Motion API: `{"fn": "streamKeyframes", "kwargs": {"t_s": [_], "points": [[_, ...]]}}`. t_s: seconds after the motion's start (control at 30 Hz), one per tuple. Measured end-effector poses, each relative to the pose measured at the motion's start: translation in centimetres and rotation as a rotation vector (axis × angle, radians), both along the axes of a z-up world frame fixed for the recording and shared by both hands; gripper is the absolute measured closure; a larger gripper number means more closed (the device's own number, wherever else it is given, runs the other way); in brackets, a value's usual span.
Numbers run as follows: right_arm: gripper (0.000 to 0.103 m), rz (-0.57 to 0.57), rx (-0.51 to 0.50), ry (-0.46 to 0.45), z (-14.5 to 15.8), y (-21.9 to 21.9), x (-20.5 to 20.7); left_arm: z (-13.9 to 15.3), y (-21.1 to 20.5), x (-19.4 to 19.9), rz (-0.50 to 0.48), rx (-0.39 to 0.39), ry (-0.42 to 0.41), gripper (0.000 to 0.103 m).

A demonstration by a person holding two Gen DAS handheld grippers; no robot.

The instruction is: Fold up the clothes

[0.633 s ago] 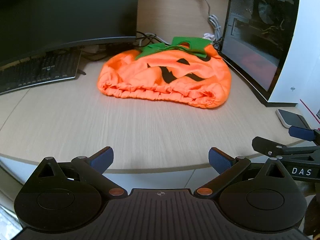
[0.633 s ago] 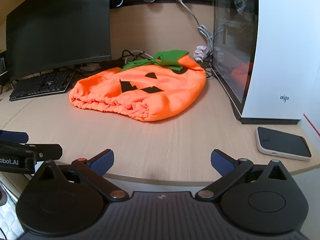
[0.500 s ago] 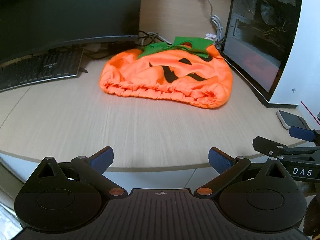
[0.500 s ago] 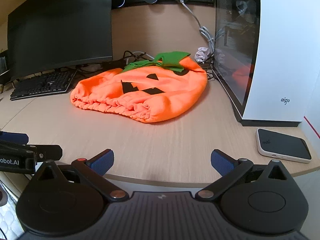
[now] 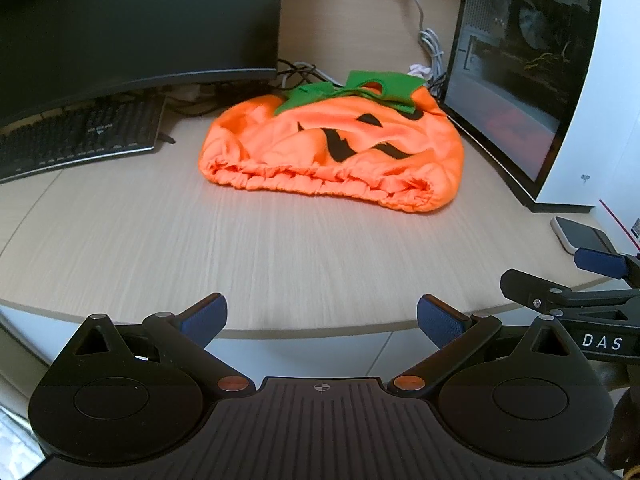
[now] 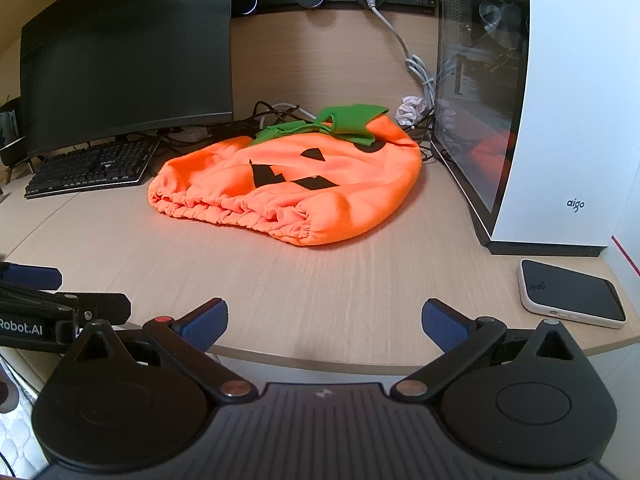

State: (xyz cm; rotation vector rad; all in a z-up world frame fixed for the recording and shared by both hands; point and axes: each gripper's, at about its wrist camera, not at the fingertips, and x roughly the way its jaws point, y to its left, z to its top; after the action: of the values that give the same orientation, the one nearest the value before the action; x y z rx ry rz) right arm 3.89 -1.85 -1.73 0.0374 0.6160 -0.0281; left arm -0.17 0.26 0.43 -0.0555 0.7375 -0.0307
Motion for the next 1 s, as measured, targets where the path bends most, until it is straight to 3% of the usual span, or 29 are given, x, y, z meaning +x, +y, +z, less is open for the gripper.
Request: {"fn": "streamKeyframes", "kwargs": {"t_s": [1.0], "points": [[0.0,-0.002,0.005,0.013,-0.3,0.2,1.2,0.1,0.5,1.2,-0.005,-0.027,0.017,0.0]]}}
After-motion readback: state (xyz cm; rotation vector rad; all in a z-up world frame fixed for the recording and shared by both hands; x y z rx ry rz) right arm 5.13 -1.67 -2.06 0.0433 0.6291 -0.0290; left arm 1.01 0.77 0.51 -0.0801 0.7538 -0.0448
